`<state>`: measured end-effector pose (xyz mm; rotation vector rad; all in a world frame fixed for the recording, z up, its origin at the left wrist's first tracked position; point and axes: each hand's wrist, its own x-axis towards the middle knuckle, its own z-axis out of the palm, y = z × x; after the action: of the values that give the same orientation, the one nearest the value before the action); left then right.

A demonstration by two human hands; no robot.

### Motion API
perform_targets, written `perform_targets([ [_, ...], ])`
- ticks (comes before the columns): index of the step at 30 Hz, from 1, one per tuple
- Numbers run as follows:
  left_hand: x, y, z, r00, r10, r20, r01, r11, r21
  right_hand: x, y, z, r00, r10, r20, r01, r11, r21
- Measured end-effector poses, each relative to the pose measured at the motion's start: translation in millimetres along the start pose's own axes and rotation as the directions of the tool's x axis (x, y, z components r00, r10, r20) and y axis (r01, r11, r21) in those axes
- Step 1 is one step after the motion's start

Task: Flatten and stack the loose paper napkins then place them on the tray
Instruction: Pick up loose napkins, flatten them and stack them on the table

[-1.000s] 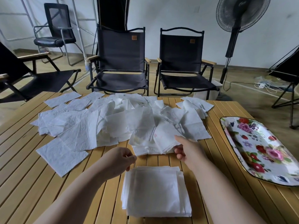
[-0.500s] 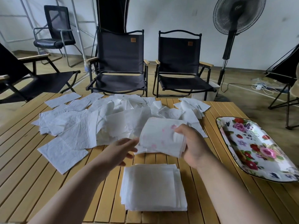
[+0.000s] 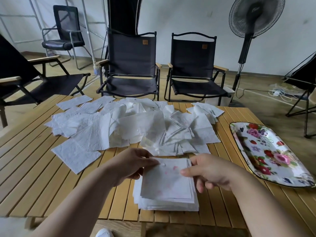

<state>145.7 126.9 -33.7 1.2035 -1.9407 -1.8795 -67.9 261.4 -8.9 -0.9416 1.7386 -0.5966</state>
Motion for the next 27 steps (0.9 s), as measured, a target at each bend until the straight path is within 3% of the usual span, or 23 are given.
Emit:
perform_targets([
  [9,9,-13,4,0.996,-0.088,0.003,0.081,0.936,0.343,21,5,10,0.992,0.109,-0.062,-0.121,0.962,-0.245],
  [18,14,-21,4,0.999,-0.050,0.013,0.041,0.925,0.379,27,9,11,0.986,0.153,-0.061,-0.165,0.903,-0.397],
  [21,18,-19,2,0.998,-0.020,-0.053,0.041,0.905,0.424,38,11,9,0.955,0.011,-0.298,-0.124,0.923,-0.365],
  [24,24,-18,-3,0.982,0.056,-0.179,0.043,0.860,0.508,55,15,8,0.810,-0.188,-0.556,0.032,0.960,-0.278],
  [27,28,-22,-9,0.958,0.110,-0.263,0.077,0.788,0.610,72,16,15,0.787,-0.274,-0.553,0.125,0.948,-0.291],
])
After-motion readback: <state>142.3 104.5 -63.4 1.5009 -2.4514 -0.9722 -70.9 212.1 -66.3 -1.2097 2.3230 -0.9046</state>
